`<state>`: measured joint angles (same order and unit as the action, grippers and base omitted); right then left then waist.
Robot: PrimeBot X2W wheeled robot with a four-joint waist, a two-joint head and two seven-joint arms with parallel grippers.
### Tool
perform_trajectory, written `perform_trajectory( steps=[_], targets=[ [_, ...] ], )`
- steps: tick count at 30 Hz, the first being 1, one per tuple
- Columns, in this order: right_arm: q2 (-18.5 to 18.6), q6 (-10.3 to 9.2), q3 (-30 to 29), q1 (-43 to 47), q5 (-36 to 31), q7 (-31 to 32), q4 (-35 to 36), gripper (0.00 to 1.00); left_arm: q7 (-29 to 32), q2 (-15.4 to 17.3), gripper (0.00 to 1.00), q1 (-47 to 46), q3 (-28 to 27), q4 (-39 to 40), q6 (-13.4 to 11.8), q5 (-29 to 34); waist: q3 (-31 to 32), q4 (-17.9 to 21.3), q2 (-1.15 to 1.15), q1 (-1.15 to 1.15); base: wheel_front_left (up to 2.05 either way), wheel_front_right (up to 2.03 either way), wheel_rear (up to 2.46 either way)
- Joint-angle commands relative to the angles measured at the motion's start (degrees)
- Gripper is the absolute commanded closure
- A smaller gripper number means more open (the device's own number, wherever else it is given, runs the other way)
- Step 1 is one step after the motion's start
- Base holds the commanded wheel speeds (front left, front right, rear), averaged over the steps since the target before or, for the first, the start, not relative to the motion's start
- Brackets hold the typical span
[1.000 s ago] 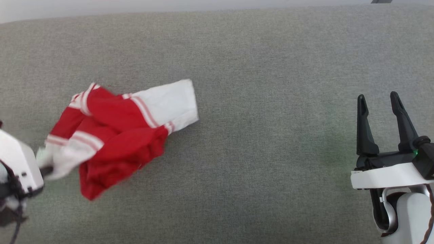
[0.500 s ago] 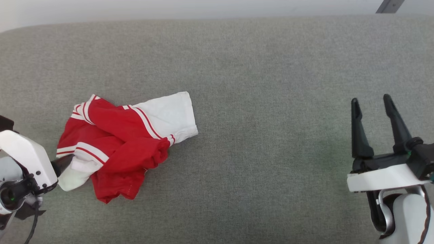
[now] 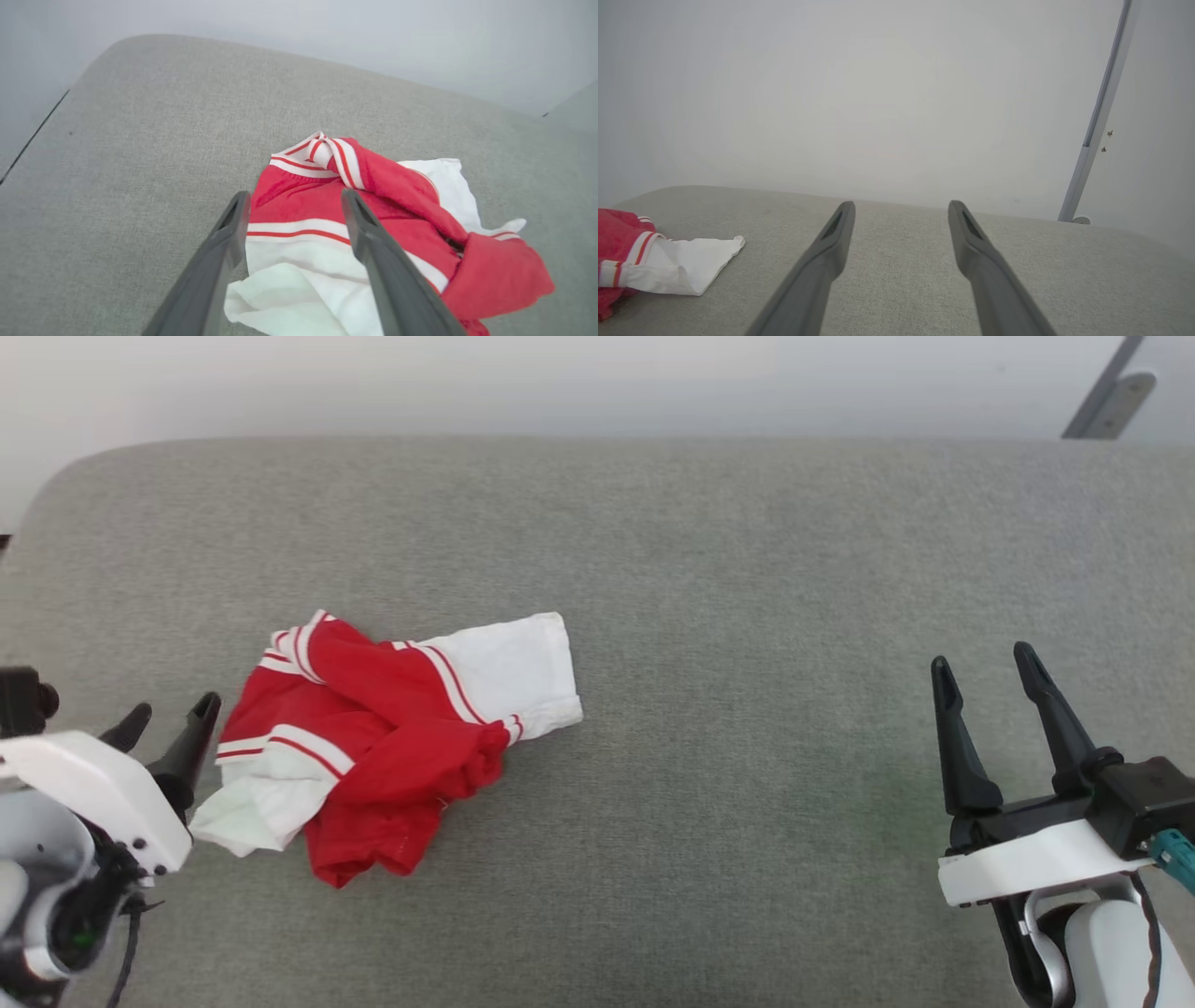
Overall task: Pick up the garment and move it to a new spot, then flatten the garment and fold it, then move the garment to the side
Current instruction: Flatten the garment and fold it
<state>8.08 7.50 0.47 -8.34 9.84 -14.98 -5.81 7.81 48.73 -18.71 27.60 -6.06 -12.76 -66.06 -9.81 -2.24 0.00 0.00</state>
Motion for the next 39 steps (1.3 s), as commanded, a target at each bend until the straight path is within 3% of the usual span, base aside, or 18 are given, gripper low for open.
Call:
perform_trajectory(
  steps=[1,6,13,19,26,39],
  targets=[
    [0.23,-0.02,0.39,0.60,0.36,-0.31,-0.18,0.00,-1.35,-0.34,0.00,0.88,0.06,0.05,0.53,1.23,0.54,-0.65,0.00,0.00,0.00,0.00,0.00],
    [0.96,-0.02,1.63,0.94,1.40,-0.31,-0.91,0.00,-11.44,-2.01,0.00,2.81,1.05,0.53,3.17,6.43,1.49,-2.45,0.00,0.00,0.00,0.00,0.00],
    [2.79,-0.01,4.58,-0.07,3.14,-0.31,-3.00,0.00,-21.16,-6.24,0.00,5.47,1.21,-1.09,4.21,10.70,2.18,-6.16,0.00,0.00,0.00,0.00,0.00],
    [5.29,-0.01,8.31,-2.06,5.64,1.90,-5.37,0.00,-22.98,-11.05,0.00,7.96,-1.20,-2.17,5.57,13.97,2.39,-10.06,0.00,0.00,0.00,0.00,0.00],
    [8.73,-0.02,14.46,-6.28,9.88,6.88,-8.24,0.00,-23.08,-17.86,0.00,11.53,-8.85,-1.12,8.52,20.80,2.11,-14.17,0.00,0.00,0.00,0.00,0.00],
    [15.67,-0.02,31.31,-21.75,23.16,24.44,-18.75,0.00,-23.07,-31.78,0.00,14.90,-18.83,-3.57,17.57,32.55,0.39,-23.82,0.00,0.00,0.00,0.00,0.00]
  ],
)
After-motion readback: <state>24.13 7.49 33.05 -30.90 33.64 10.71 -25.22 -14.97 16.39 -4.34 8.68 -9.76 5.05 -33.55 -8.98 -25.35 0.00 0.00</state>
